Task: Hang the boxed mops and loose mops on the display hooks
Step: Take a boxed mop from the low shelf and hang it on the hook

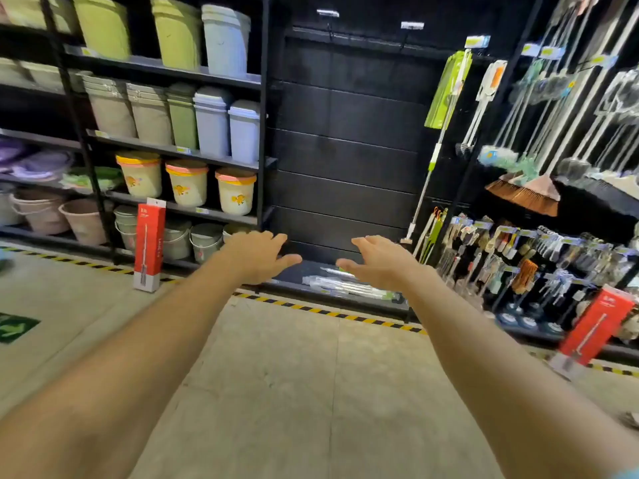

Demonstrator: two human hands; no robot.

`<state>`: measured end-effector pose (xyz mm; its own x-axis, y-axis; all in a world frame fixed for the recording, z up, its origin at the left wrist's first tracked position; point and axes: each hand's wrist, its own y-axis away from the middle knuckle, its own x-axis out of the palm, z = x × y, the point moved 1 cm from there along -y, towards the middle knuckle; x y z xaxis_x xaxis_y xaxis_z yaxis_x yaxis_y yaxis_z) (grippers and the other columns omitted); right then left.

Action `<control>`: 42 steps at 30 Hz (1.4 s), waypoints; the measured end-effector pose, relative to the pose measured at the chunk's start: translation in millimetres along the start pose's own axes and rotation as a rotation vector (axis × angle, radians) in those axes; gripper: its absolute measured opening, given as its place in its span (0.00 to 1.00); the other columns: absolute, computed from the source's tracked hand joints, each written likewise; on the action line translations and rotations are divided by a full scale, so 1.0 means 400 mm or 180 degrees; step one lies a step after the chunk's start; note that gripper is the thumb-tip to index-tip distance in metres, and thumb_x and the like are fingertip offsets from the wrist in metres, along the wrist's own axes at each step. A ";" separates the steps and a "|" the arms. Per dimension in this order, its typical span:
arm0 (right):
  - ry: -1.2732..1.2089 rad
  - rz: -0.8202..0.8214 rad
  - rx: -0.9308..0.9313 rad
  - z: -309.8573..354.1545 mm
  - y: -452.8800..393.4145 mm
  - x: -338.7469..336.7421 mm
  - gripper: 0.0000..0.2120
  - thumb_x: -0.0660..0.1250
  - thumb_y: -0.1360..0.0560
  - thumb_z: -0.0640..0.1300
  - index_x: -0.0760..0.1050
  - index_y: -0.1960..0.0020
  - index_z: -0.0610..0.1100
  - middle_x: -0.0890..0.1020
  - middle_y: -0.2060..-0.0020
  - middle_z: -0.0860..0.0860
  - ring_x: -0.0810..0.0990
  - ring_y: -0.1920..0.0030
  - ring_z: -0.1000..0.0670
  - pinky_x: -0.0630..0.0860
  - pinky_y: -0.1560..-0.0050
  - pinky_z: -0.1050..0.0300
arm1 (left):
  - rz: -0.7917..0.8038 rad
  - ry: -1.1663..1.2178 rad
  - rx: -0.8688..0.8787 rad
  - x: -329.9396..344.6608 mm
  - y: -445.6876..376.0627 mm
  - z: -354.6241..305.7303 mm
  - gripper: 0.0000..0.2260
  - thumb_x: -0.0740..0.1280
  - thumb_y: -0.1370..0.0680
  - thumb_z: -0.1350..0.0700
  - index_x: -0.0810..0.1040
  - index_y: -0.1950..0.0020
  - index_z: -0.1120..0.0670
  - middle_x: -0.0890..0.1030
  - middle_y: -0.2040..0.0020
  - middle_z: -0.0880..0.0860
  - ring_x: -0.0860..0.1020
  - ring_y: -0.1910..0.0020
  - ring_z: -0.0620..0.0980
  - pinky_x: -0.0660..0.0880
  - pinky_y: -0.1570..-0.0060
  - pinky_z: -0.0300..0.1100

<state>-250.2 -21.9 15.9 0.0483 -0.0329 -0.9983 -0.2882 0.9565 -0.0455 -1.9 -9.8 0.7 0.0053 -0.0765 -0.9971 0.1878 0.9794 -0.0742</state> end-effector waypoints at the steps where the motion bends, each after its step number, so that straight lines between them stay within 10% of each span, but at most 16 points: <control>1: -0.0043 0.0066 -0.0050 0.010 -0.031 0.018 0.37 0.56 0.19 0.69 0.58 0.18 0.48 0.63 0.18 0.47 0.62 0.20 0.40 0.64 0.23 0.39 | 0.0079 0.0046 -0.0053 0.021 -0.013 0.020 0.34 0.51 0.17 0.31 0.61 0.17 0.50 0.70 0.20 0.55 0.72 0.24 0.59 0.73 0.29 0.60; 18: -0.0236 0.0561 -0.0893 0.147 -0.755 0.236 0.35 0.60 0.21 0.70 0.65 0.23 0.49 0.74 0.27 0.45 0.76 0.32 0.40 0.77 0.37 0.41 | 0.0466 -0.0015 -0.1000 0.189 -0.374 0.426 0.31 0.54 0.17 0.31 0.67 0.22 0.50 0.77 0.29 0.56 0.76 0.32 0.59 0.76 0.37 0.56; 42: -0.0138 0.1141 -0.1487 0.730 -1.665 0.493 0.38 0.60 0.20 0.67 0.59 0.18 0.47 0.69 0.23 0.45 0.70 0.26 0.41 0.74 0.31 0.42 | 0.0891 0.0071 -0.1772 0.437 -0.820 1.313 0.34 0.49 0.17 0.31 0.57 0.16 0.49 0.71 0.22 0.56 0.73 0.27 0.59 0.72 0.33 0.57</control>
<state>230.7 -580.9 -140.0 -0.0936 0.2901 -0.9524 -0.6839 0.6765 0.2733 453.5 -442.4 -139.1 -0.0413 0.1953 -0.9799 -0.3580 0.9127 0.1971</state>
